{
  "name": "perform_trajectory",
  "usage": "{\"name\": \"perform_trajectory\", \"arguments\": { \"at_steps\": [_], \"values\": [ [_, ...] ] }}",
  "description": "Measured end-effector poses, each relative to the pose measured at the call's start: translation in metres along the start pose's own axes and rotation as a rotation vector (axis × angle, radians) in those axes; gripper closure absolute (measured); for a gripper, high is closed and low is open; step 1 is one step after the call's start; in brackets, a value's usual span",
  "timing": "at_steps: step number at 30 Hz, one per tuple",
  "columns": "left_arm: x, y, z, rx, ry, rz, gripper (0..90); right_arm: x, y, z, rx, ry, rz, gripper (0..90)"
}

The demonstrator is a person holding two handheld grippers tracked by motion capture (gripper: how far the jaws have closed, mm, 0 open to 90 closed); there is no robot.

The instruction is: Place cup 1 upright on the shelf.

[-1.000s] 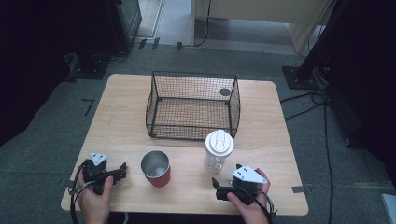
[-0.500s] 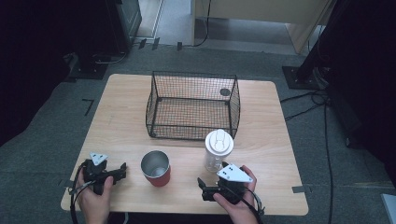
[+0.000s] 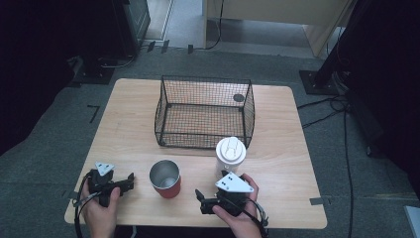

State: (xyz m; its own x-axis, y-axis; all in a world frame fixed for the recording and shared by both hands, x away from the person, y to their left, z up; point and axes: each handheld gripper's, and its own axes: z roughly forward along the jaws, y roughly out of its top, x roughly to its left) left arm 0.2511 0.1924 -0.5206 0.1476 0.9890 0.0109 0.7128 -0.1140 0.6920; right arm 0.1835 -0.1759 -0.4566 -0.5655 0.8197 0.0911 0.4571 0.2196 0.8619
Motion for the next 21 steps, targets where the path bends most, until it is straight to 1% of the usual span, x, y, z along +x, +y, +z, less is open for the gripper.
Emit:
{"name": "perform_trajectory", "arguments": {
  "at_steps": [15,17,21],
  "values": [
    [0.000,0.000,0.000,0.001,0.000,0.000,0.0,0.022,0.016,0.013,-0.008,0.049,-0.020,0.3],
    [0.000,0.000,0.000,0.000,0.000,0.000,0.0,0.026,0.018,0.015,-0.005,0.046,-0.030,0.3],
    [0.000,0.000,0.000,0.000,0.000,0.000,0.0,0.033,0.020,0.019,-0.014,0.066,-0.034,0.3]
  ]
}}
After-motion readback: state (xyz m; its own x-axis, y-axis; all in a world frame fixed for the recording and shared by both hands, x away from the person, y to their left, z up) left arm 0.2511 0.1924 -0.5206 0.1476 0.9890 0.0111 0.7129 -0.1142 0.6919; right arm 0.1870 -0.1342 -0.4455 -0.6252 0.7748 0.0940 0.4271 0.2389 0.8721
